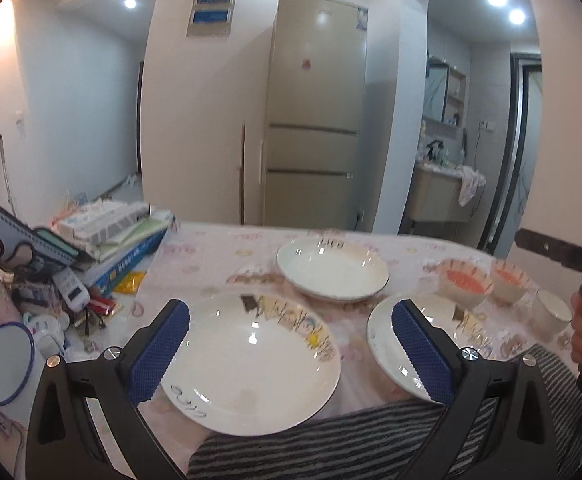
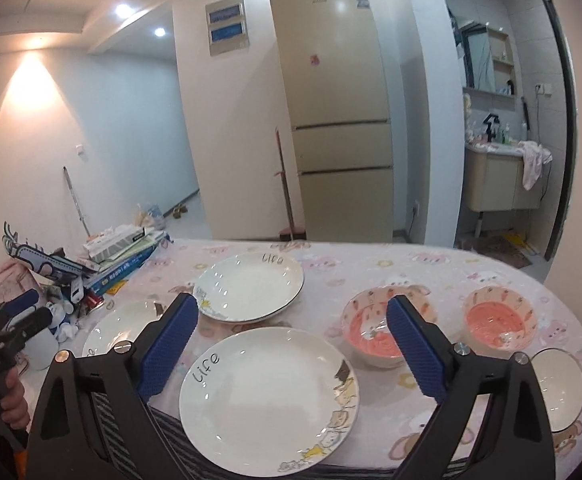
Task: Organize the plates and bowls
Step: 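Move both grippers down to the rim of the cartoon-rimmed white plate, then close both grippers on the plate rim and tilt the plate up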
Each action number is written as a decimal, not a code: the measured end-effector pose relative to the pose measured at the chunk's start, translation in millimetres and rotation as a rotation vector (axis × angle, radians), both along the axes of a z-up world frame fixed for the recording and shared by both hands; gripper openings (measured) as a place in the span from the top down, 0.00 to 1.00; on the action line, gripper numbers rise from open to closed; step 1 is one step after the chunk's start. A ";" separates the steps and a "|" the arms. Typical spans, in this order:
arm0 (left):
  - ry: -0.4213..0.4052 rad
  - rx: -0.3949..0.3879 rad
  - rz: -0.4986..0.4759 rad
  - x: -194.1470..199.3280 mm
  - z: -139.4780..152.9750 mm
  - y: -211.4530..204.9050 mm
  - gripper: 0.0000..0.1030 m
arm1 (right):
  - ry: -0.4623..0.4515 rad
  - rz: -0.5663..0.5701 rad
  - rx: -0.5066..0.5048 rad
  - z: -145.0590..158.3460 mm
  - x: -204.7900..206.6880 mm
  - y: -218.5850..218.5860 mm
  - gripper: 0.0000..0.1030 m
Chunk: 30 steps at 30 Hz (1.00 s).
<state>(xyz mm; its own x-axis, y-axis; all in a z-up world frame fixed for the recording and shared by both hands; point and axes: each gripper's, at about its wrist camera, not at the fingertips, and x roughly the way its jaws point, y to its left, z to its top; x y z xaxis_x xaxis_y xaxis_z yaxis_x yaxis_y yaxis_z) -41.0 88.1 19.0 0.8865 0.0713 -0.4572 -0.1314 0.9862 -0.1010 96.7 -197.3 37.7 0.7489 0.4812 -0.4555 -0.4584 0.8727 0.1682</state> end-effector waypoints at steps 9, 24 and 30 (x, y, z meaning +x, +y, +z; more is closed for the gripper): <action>0.183 -0.034 -0.042 31.3 -44.1 38.3 0.00 | 0.139 0.089 -0.182 -43.7 45.5 69.8 0.28; 0.262 -0.345 0.077 51.4 -93.7 129.8 0.35 | 0.228 0.268 -0.145 -71.1 61.6 164.3 0.53; 0.305 -0.403 0.121 55.0 -101.7 143.2 0.46 | 0.325 0.344 -0.166 -92.9 76.4 192.1 0.62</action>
